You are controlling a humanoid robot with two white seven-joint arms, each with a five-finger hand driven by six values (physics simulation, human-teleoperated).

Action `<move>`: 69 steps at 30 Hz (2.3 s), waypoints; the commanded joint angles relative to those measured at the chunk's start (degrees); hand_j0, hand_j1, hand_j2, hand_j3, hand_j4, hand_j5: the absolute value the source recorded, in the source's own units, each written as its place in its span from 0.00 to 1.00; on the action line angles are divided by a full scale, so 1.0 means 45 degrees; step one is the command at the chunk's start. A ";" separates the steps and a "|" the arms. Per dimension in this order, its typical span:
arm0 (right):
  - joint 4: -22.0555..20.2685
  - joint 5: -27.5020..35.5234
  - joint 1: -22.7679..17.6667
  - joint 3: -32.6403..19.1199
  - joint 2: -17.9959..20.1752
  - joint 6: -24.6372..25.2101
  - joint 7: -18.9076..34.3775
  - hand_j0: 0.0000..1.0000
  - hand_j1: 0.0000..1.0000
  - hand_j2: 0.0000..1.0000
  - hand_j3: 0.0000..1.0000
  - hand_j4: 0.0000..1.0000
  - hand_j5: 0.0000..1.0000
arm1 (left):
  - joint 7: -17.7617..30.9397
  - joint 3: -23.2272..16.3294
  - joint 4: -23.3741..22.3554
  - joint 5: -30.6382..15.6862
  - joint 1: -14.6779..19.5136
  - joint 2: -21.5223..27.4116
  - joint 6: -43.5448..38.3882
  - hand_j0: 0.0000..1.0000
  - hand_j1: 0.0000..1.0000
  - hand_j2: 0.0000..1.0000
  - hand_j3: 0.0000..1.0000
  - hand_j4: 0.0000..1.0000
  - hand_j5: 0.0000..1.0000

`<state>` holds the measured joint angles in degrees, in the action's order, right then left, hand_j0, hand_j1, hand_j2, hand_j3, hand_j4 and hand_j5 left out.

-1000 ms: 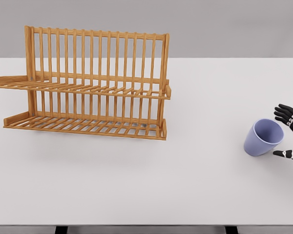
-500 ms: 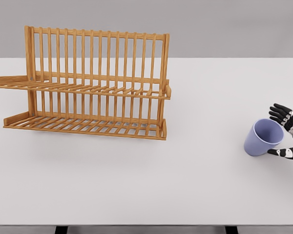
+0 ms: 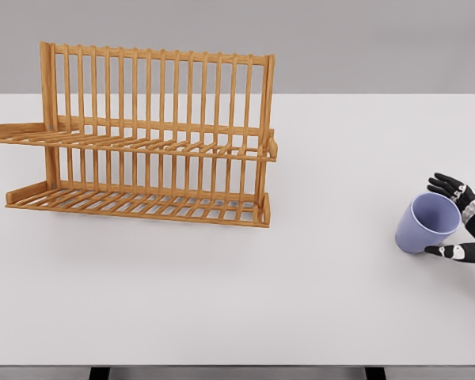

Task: Right arm put cup on second shelf

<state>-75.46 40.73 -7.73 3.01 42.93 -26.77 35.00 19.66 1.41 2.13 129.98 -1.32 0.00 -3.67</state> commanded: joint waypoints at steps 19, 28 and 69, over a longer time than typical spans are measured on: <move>-0.0029 0.0051 0.0137 0.0347 -0.0067 0.0011 0.0000 0.76 0.76 0.76 0.76 0.76 0.76 | 0.0005 -0.0002 -0.0004 0.0005 0.0000 0.0001 -0.0006 1.00 1.00 1.00 1.00 1.00 1.00; -0.0263 -0.0007 0.0410 0.0328 -0.0087 -0.0008 0.0000 0.70 0.70 0.70 0.70 0.70 0.70 | 0.0005 -0.0002 -0.0004 0.0005 0.0000 0.0001 -0.0006 1.00 1.00 1.00 1.00 1.00 1.00; -0.1279 -0.0105 0.4863 0.1363 -0.1044 0.0597 0.0000 0.66 0.66 0.66 0.66 0.66 0.66 | 0.0005 -0.0002 -0.0004 0.0005 0.0000 0.0001 -0.0006 1.00 1.00 1.00 1.00 1.00 1.00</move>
<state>-81.17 39.97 14.50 8.72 38.59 -24.47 35.01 19.66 1.41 2.13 129.98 -1.32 0.00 -3.67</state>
